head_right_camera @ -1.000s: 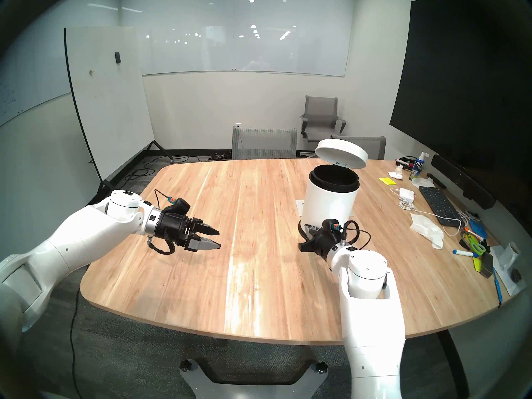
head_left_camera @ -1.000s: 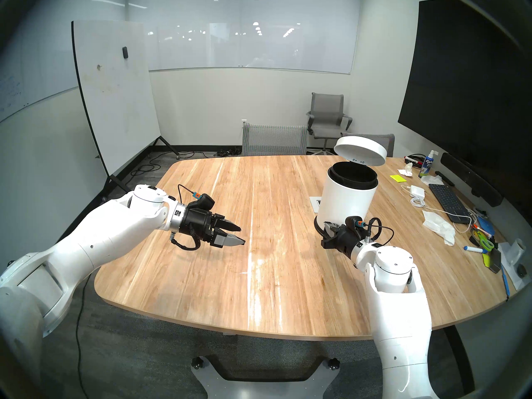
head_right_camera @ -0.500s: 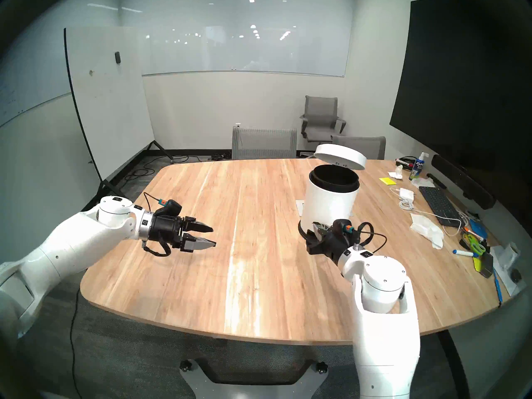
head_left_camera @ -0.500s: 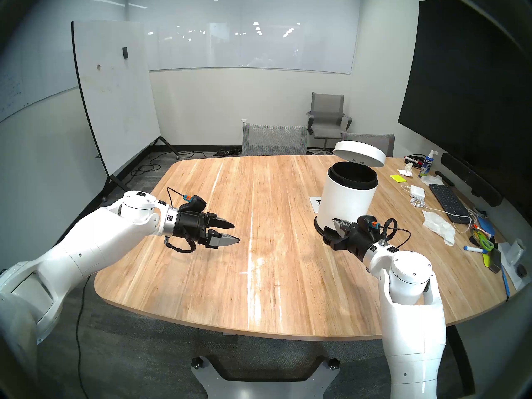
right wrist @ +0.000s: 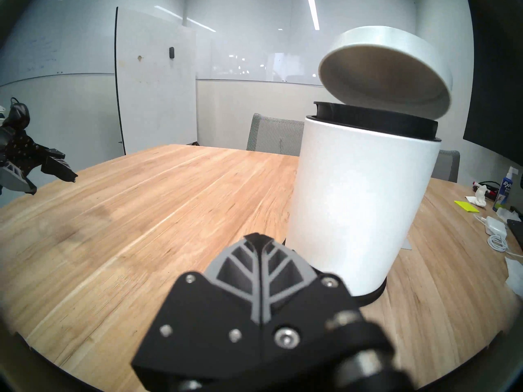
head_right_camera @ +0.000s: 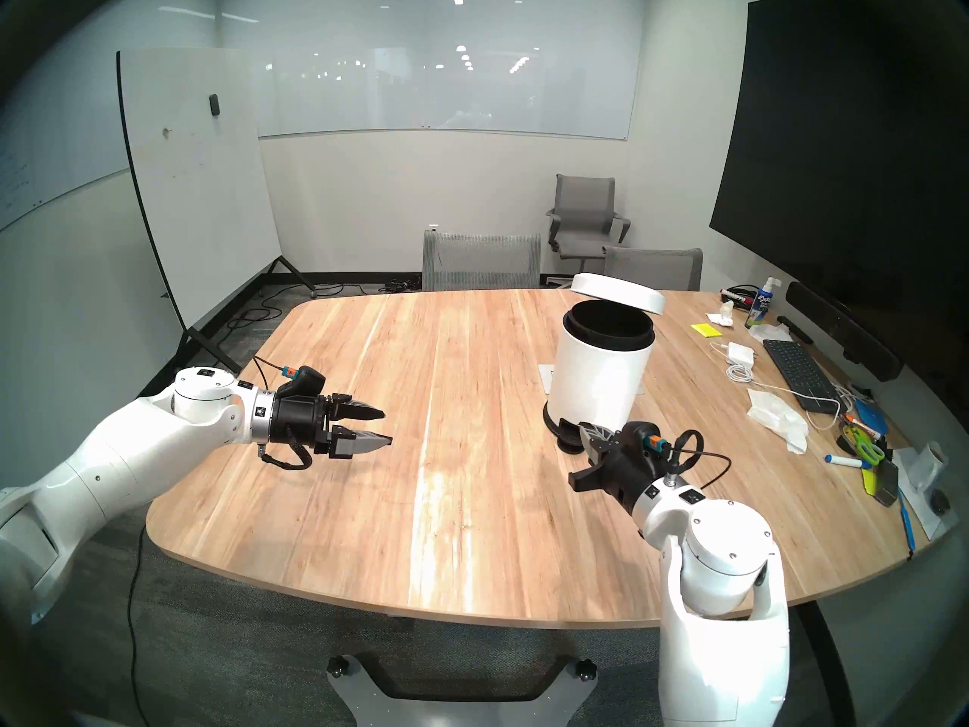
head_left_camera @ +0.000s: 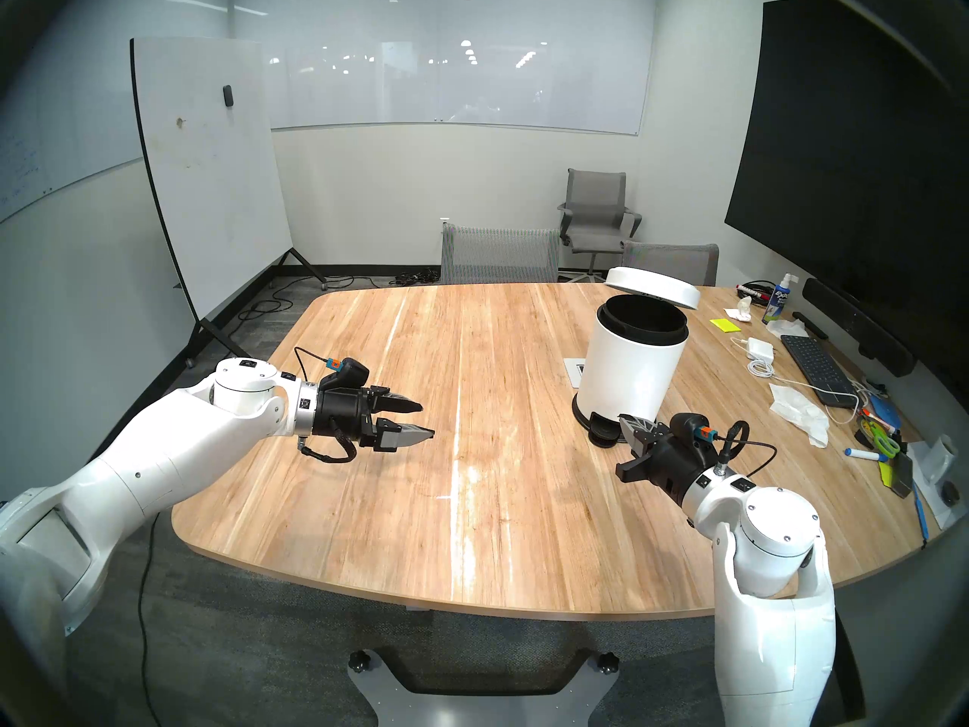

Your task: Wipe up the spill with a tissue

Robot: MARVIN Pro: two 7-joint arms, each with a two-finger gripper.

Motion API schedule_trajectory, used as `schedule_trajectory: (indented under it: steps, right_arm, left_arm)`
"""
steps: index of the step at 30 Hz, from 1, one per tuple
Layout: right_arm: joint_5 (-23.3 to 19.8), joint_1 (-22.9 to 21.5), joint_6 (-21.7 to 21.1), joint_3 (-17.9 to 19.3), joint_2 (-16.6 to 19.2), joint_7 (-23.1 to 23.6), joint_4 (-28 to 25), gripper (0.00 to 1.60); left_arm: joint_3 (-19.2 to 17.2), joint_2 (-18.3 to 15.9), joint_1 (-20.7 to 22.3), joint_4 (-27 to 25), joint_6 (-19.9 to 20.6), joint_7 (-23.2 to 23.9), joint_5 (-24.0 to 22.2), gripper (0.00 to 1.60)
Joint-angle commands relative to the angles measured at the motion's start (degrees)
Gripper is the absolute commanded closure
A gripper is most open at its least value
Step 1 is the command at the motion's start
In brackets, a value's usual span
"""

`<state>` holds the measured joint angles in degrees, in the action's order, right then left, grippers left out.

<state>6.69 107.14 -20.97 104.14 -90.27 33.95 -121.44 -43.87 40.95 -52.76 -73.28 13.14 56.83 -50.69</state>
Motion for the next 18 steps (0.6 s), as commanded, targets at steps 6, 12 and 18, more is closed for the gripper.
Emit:
schedule_trajectory:
  steps: [6, 12, 18]
  right_arm:
    - [-1.13, 10.36, 0.78, 2.58, -3.05, 0.88, -10.15, 1.60]
    - [-1.52, 15.00, 0.85, 4.03, -5.35, 1.60, -14.55, 1.60]
    - [-1.40, 19.24, 0.65, 6.18, -8.61, 2.33, -18.14, 1.60]
  left_arm:
    - [-2.20, -0.18, -1.76, -2.77, -2.77, -2.14, -2.44, 0.00]
    - [-3.18, -0.80, -3.24, -4.17, -4.13, -3.52, -3.55, 0.00]
    - [-4.55, -1.98, -5.19, -6.47, -5.75, -5.04, -5.17, 0.00]
